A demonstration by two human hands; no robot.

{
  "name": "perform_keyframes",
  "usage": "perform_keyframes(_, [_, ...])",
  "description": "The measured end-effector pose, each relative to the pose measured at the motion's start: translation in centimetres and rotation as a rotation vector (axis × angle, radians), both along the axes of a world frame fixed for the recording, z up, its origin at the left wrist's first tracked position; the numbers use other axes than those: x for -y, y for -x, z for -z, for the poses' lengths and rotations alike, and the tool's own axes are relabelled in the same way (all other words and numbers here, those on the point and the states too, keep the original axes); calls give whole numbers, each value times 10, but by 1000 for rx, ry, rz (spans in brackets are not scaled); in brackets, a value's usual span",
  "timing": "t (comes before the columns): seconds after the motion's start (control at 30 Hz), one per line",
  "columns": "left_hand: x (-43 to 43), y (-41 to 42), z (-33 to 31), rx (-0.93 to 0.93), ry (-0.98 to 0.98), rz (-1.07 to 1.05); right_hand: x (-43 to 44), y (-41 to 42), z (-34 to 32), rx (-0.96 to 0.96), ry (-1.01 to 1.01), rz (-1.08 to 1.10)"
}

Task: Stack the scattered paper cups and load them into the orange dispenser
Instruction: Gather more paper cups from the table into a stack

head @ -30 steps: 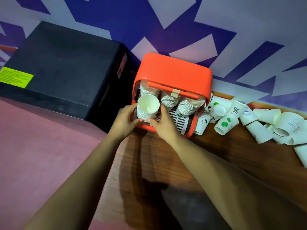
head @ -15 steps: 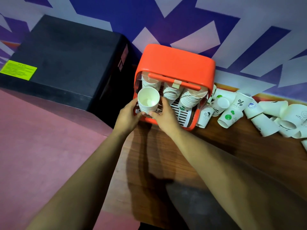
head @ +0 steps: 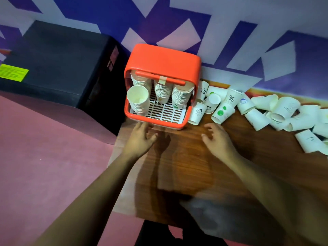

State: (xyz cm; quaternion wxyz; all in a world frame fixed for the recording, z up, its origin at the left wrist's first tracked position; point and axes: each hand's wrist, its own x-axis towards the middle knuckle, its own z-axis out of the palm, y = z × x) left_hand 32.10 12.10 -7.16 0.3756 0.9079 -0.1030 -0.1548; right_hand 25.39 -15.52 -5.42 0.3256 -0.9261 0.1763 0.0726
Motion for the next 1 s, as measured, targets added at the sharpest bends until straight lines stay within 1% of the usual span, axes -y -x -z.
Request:
perform_keyframes(0.17, [89, 9, -6, -32, 38, 118, 73, -5, -2, -44, 150, 78])
perform_keyframes(0.23, [128, 3, -7, -7, 8, 163, 90, -18, -3, -34, 182, 108])
perform_keyframes(0.3, [163, -5, -7, 17, -53, 144, 101, -30, 2, -24, 186, 128])
perform_keyframes(0.4, [207, -20, -1, 27, -147, 118, 114, -48, 15, -52, 105, 223])
perform_keyframes(0.5, [231, -33, 11, -22, -292, 108, 123, -65, 32, -67, -16, 320])
perform_keyframes(0.6, [243, -38, 24, -60, -348, 40, 131, -73, 50, -137, -121, 405])
perform_keyframes(0.73, [253, -34, 38, -33, -371, 23, 140, -70, 64, -161, -193, 367])
perform_keyframes(0.8, [254, -32, 48, -83, -359, 12, 141, -62, 66, -145, -253, 328])
perform_keyframes(0.9, [257, -28, 61, -183, -303, -40, 145, -48, 72, -94, -316, 317])
perform_keyframes(1.0, [256, -15, 62, -235, -180, -34, 148, -36, 72, -71, -283, 275])
